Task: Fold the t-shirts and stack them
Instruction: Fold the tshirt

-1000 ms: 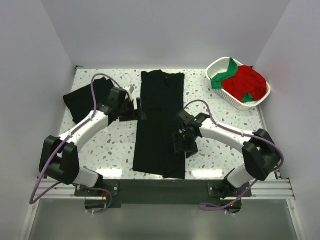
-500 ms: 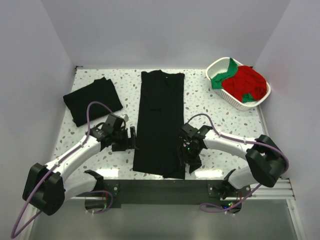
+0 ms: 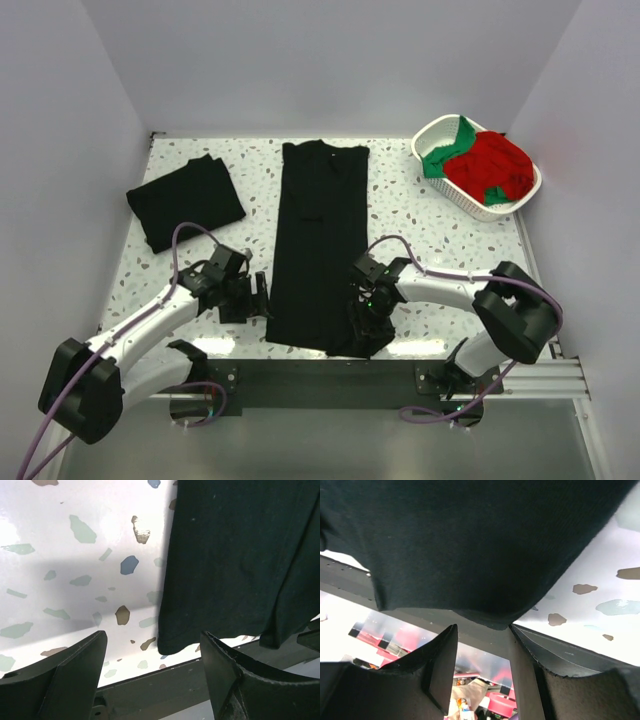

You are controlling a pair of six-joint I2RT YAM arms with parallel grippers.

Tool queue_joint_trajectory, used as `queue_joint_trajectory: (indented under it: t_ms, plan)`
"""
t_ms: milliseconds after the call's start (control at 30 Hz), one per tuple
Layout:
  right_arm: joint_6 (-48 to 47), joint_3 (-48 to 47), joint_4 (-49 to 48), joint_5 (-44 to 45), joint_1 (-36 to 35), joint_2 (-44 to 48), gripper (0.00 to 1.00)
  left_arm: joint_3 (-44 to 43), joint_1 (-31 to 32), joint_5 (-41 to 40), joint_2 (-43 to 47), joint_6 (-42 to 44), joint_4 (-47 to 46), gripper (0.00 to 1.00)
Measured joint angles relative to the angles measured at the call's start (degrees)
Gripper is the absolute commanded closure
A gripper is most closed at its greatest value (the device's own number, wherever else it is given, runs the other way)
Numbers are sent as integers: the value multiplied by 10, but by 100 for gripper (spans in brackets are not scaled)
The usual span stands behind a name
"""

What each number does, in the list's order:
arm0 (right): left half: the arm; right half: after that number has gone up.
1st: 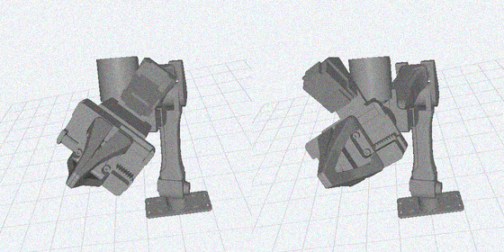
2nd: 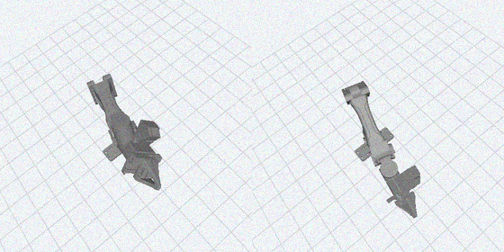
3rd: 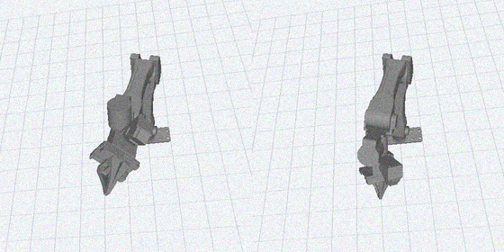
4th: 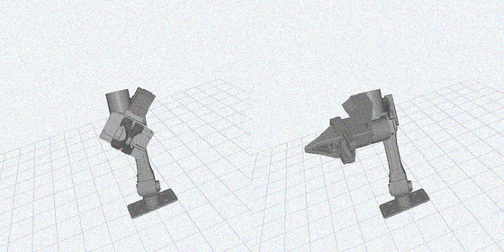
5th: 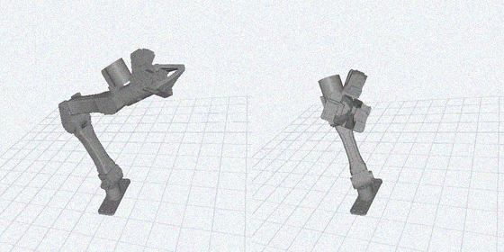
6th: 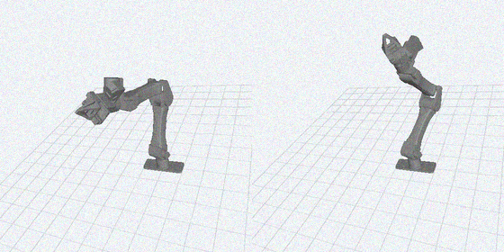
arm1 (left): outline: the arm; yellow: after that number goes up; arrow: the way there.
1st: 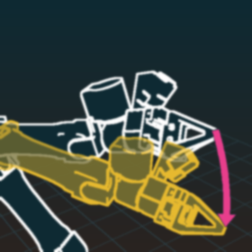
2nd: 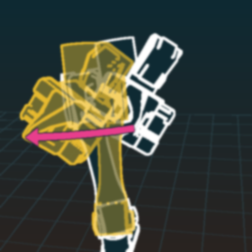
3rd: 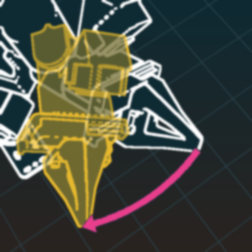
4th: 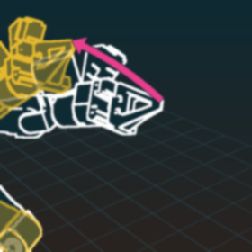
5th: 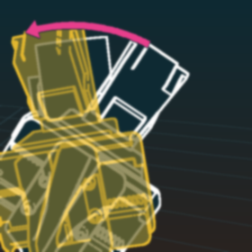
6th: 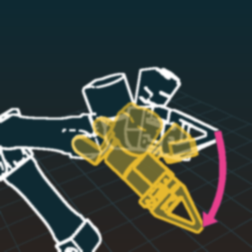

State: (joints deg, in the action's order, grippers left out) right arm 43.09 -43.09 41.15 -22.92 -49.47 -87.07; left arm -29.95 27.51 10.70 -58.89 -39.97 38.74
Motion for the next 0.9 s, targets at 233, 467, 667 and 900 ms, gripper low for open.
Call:
queue_joint_trajectory:
  t_ms: [233, 467, 667, 900]
  plan:
    - [0, 5, 1, 1, 0, -3, 52, 8, 2, 16, -14, 0, -9, 23]
    - [0, 12, 0, 5, 0, -11, 52, 8, 16, 24, -44, 0, -17, 32]
    - [0, 14, 0, 4, 0, -14, 52, 14, 34, 37, -62, -3, -23, 41]
    - [0, 14, -2, 1, 0, -18, 52, 16, 47, 50, -68, -11, -29, 44]
